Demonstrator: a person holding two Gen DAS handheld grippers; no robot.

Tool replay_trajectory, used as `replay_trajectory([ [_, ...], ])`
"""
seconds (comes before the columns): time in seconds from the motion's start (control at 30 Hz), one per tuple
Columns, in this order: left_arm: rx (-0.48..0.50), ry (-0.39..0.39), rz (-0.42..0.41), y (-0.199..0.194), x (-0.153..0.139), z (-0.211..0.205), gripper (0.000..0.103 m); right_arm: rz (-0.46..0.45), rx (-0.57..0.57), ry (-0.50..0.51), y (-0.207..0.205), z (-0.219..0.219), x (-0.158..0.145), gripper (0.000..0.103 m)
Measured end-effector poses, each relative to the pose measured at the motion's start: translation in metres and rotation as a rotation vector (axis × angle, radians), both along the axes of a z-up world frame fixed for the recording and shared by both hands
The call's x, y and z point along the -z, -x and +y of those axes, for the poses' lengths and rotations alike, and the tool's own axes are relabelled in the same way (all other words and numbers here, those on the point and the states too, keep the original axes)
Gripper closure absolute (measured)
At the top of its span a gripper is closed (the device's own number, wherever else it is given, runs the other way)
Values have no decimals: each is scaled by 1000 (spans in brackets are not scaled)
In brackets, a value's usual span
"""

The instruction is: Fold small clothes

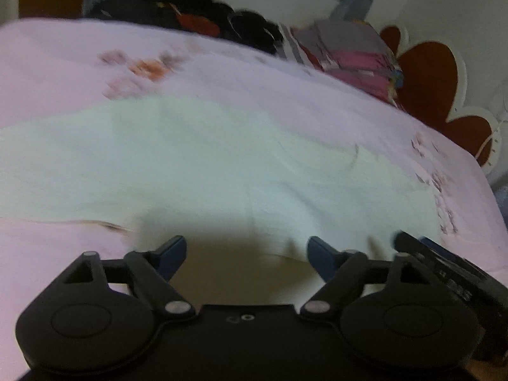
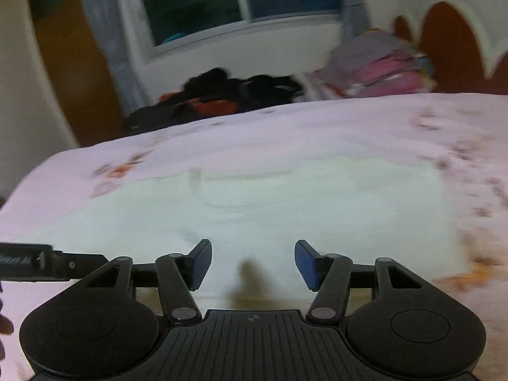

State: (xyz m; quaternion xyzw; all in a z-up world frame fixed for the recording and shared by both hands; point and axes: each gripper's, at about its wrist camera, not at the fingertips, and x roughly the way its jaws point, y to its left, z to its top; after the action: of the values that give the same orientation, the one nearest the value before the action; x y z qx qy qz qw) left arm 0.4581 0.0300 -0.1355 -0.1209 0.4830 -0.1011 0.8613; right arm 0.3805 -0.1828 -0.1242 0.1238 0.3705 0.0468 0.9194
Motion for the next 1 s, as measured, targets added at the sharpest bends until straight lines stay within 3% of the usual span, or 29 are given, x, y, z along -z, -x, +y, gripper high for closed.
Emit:
replay_trajectory([
  [0.07,13,23,31,-8,14,-11,49,13,48,49,8,-22,5,45],
  [0.17,9,12,32,-16,26,-21,51,47,119,73,23,-56,15,45],
  [0.23,15,-5,8,-16,29,-28,61,71,155,75,29,-71,22,45],
  [0.3,19,-16,-10,-16,31,-34,88,89,181,80,35,-83,29,46],
  [0.37,14,18,-9,-18,30,-36,95,99,195,73,40,-91,31,46],
  [0.5,14,49,-81,-16,11,-38,96,102,206,67,38,-94,35,46],
  [0.7,-25,130,-224,-20,-48,-13,96,95,214,58,19,-92,46,47],
  [0.77,-53,130,-261,-20,-61,1,96,87,219,54,12,-92,47,57],
  [0.83,-71,108,-270,-22,-64,17,96,82,224,48,5,-92,47,60],
  [0.93,-104,69,-229,-23,-47,35,96,74,213,26,-3,-88,47,81],
  [0.97,-112,56,-211,-25,-38,39,96,71,201,9,-5,-86,46,94],
  [1.0,-117,33,-193,-25,-27,41,96,67,198,12,-5,-84,46,95],
])
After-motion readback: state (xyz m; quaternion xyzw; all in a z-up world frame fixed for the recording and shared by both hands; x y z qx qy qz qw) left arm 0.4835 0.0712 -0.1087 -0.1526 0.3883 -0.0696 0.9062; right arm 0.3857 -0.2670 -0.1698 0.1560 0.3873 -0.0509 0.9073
